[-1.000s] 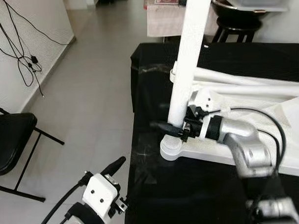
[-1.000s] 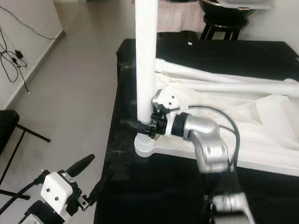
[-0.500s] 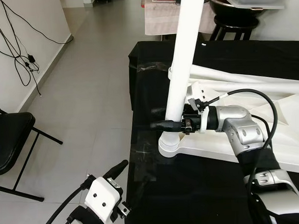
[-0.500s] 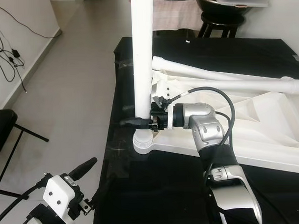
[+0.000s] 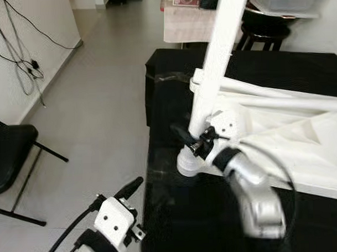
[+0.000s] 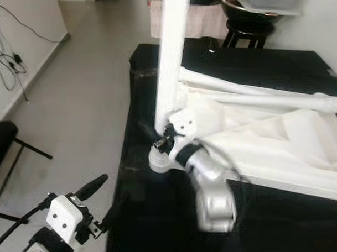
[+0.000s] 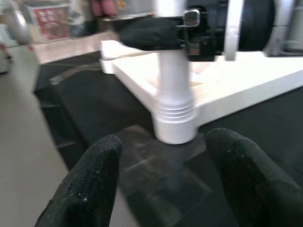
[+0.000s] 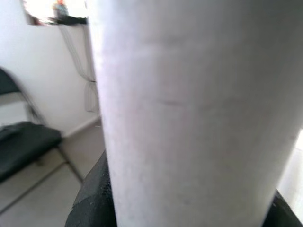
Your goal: Building children table
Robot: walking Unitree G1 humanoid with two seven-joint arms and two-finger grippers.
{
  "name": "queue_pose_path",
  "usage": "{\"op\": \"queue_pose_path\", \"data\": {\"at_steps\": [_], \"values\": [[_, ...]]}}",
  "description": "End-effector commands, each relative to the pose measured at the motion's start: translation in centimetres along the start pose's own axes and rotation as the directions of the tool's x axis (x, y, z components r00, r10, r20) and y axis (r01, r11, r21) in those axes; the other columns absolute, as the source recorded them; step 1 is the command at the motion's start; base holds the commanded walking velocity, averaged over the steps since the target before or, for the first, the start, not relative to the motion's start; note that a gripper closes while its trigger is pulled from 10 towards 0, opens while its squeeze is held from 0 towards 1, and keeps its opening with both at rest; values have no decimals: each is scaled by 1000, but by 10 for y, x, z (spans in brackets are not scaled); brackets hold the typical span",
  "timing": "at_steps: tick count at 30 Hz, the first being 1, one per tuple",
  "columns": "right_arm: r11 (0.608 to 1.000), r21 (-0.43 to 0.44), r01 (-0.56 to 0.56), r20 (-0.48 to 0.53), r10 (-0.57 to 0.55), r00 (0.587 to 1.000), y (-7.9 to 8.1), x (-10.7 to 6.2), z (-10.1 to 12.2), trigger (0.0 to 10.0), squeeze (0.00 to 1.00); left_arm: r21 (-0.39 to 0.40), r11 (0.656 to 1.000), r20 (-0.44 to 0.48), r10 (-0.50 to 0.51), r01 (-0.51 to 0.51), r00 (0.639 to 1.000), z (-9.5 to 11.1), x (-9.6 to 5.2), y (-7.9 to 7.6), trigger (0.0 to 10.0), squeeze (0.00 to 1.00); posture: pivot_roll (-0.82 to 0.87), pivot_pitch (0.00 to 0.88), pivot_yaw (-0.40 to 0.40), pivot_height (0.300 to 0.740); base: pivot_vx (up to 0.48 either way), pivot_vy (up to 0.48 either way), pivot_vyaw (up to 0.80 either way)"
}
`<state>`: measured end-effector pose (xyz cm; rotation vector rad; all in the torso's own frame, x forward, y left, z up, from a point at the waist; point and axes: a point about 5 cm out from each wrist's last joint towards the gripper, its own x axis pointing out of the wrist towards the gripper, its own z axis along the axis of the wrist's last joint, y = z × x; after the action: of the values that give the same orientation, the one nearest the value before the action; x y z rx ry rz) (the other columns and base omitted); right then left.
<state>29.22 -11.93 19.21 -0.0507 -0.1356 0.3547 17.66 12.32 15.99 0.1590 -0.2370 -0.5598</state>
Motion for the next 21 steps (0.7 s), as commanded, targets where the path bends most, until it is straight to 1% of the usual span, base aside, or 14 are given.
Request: {"op": "queue_pose_path", "data": {"at_steps": [1, 2, 6, 7, 9, 10, 11, 13, 15, 16, 17, 18, 20, 21], "values": [[999, -41, 17, -157, -23, 987, -2, -17, -26, 0, 0, -3, 1000, -18, 1, -1, 1000, -5, -2, 0, 10000, 0, 10, 169, -60, 740, 0, 0, 0], [996, -36, -85, -155, 79, 985, 12, -15, -28, 0, 0, -2, 1000, -18, 0, 0, 1000, -6, 0, 1, 10000, 0, 14, 149, -69, 740, 0, 0, 0], [984, -34, -177, -154, 169, 973, 23, -9, -30, 0, 0, 2, 1000, -18, 2, -2, 1000, -8, 2, 3, 10000, 0, 9, 144, -67, 740, 0, 0, 0], [985, -34, -171, -159, 163, 974, 22, -6, -29, 8863, 0, 4, 1000, -18, 8, -7, 1000, -9, 2, 4, 10000, 0, 3, 143, -65, 740, 0, 0, 0], [985, -29, -169, -161, 163, 973, 22, -4, -27, 8863, 0, 7, 1000, -18, 14, -14, 1000, -9, 2, 5, 10000, 0, 3, 142, -65, 740, 0, 0, 0], [975, 8, -224, -135, 223, 965, 24, -1, -22, 10000, 0, 8, 1000, -17, 17, -17, 1000, -9, 3, 6, 10000, 0, 1, 137, -65, 740, 0, 0, 0], [939, 50, -339, -107, 343, 933, 27, 3, -16, 10000, 1000, 8, 1000, -16, 17, -17, 1000, -9, 3, 6, 10000, 0, 0, 135, -65, 740, 0, 0, 0], [859, 84, -506, -57, 511, 858, 30, 7, -5, 10000, 1000, 7, 1000, -14, 14, -14, 1000, -10, 4, 6, 10000, 0, 1, 134, -64, 740, 0, 0, 0], [859, 84, -506, -57, 511, 858, 30, 7, -5, 10000, 1000, 7, 1000, -14, 14, -14, 1000, -10, 4, 6, 10000, 0, 1, 134, -64, 740, 0, 0, 0], [831, 84, -550, -45, 554, 831, 29, 8, -1, 10000, 1000, 7, 1000, -13, 13, -12, 1000, -10, 4, 5, 10000, 0, 1, 134, -64, 740, 0, 0, 0], [831, 84, -550, -45, 554, 831, 29, 8, -1, 10000, 1000, 7, 1000, -13, 13, -12, 1000, -10, 4, 5, 10000, 0, 1, 134, -64, 740, 0, 0, 0], [777, 45, -628, -42, 630, 776, 24, 12, 4, 10000, 1000, 6, 1000, -12, 11, -11, 1000, -10, 5, 5, 10000, 0, 1, 134, -64, 740, 0, 0, 0], [614, -24, -789, -65, 786, 614, 12, 17, 14, 10000, 1000, 5, 1000, -10, 11, -10, 1000, -9, 4, 4, 10000, 0, 16, 144, -66, 740, 0, 0, 0], [614, -24, -789, -65, 786, 614, 12, 17, 14, 10000, 1000, 5, 1000, -10, 11, -10, 1000, -9, 4, 4, 10000, 0, 16, 144, -66, 740, 0, 0, 0]]}}
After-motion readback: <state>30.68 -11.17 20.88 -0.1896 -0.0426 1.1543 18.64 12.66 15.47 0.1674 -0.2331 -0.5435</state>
